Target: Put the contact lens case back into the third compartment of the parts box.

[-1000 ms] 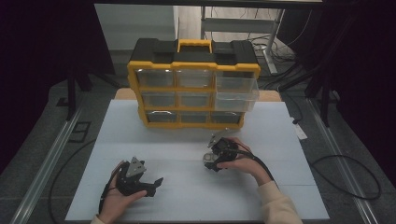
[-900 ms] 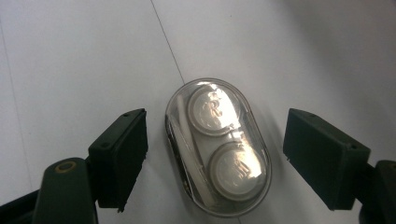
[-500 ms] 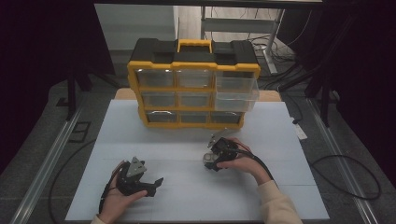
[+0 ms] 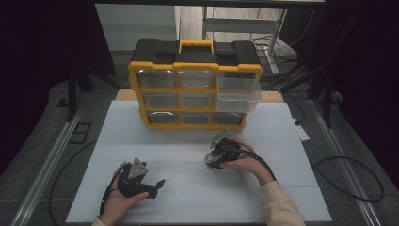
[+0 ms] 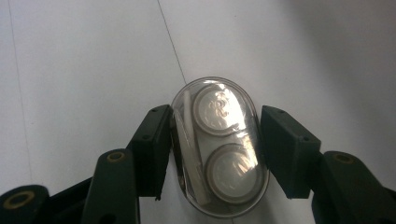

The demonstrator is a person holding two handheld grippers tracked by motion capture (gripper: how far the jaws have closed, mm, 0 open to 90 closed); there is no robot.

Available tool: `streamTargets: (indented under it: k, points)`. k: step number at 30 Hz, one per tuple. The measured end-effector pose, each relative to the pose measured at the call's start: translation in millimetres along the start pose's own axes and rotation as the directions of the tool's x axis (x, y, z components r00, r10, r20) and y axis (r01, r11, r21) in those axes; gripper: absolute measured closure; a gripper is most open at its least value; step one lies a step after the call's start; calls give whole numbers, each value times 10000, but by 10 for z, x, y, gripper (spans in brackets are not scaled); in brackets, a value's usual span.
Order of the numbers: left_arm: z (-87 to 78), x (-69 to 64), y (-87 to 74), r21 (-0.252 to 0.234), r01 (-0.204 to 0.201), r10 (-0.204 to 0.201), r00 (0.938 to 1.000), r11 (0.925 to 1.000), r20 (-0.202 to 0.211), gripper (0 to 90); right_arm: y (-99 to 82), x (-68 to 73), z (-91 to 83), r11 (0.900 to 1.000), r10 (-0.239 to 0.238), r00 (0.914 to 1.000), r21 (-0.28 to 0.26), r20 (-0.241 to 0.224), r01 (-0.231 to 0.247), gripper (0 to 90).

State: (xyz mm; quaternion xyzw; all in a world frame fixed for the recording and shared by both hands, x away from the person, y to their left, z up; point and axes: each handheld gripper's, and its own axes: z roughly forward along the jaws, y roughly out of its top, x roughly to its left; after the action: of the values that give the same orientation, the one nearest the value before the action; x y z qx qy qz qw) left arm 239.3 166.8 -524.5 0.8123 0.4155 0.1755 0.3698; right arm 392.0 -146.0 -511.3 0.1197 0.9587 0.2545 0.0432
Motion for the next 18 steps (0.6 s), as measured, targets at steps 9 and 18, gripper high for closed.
streamTargets:
  k: [9, 18]
  points:
    - [5, 2, 0, -3, -6, 6, 10000, 10000, 12, 72, 3, -6, -23, 9999, -143, 9997, 82, 210, 141, 489]
    - [8, 3, 1, -15, -4, 4, 10000, 10000, 17, 72, 4, 19, -146, 9996, 33, 9984, -285, 562, -17, 490]
